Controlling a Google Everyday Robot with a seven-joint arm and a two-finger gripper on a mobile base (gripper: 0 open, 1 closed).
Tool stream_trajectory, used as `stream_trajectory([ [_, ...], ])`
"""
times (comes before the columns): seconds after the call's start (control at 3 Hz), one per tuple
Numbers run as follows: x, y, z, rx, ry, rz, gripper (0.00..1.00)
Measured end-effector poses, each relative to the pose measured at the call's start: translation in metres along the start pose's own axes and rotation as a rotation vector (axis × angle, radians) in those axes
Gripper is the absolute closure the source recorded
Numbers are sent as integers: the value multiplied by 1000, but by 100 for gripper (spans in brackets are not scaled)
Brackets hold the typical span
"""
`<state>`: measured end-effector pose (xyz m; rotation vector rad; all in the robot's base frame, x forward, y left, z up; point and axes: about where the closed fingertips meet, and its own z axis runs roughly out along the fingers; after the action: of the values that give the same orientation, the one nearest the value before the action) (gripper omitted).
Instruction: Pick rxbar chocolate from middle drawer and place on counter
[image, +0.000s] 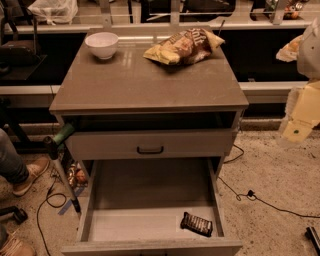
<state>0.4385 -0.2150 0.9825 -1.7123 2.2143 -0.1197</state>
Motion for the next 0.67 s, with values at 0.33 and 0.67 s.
stream_trajectory([
  [0.33,0,0,0,0,0,0,0],
  [0.67,7,6,16,-17,-18,39,0],
])
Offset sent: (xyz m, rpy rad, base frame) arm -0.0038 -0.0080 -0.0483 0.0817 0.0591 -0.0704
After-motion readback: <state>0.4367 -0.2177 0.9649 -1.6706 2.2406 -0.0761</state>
